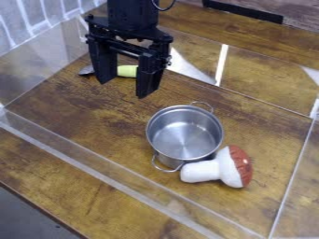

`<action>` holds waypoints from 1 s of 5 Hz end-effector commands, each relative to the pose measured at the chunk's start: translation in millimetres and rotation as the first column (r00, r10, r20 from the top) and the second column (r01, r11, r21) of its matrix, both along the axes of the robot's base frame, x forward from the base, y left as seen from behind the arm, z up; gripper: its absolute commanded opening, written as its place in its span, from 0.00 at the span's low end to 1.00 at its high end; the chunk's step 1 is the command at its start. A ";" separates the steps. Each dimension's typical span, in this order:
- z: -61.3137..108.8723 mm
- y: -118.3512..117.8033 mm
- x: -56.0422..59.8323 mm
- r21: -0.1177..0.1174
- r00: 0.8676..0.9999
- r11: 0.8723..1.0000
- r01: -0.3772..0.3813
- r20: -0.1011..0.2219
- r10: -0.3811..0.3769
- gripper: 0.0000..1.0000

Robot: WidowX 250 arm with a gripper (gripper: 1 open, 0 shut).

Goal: Put the mushroom in the silver pot

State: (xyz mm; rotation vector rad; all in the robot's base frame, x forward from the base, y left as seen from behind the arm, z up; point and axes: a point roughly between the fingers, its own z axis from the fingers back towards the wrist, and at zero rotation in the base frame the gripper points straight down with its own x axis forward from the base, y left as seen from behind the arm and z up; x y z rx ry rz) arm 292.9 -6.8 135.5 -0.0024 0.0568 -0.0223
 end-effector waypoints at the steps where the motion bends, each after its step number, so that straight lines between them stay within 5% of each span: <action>1: -17.9 -5.3 -4.9 -0.006 0.994 0.994 0.111 -0.022 -0.111 1.00; 2: -22.9 -46.8 6.0 0.011 0.935 0.935 0.353 0.014 -0.353 1.00; 3: -24.0 -98.5 16.2 0.043 0.819 0.820 0.570 0.046 -0.572 1.00; 4: -32.6 -128.0 16.9 0.075 0.715 0.720 0.690 0.085 -0.694 1.00; 5: -41.2 -130.4 21.8 0.107 0.649 0.664 0.740 0.145 -0.747 1.00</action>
